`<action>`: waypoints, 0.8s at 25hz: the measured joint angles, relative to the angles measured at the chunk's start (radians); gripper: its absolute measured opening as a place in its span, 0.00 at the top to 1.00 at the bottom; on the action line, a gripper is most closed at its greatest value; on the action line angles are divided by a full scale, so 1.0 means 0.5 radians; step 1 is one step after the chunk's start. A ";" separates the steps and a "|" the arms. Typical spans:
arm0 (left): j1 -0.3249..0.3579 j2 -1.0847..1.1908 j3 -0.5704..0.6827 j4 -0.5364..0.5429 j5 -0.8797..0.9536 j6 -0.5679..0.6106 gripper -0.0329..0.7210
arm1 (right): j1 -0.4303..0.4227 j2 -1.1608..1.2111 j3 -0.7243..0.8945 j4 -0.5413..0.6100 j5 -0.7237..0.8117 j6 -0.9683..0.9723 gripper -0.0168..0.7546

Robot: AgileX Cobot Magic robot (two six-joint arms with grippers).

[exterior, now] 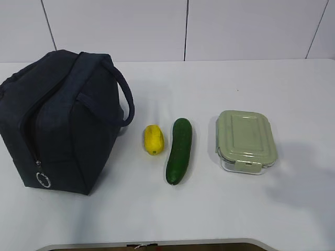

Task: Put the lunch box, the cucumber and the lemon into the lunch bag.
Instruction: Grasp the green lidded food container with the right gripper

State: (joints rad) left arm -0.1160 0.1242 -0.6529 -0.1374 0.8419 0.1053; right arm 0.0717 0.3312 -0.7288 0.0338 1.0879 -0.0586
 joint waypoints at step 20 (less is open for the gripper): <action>0.000 0.778 -0.257 -0.225 0.344 0.000 0.64 | -0.003 1.278 -0.375 0.197 -0.077 0.104 0.33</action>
State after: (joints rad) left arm -0.1160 0.5131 -0.7816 -0.2500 1.0140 0.1053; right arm 0.0704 0.9700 -0.9166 0.1321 1.0492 -0.0066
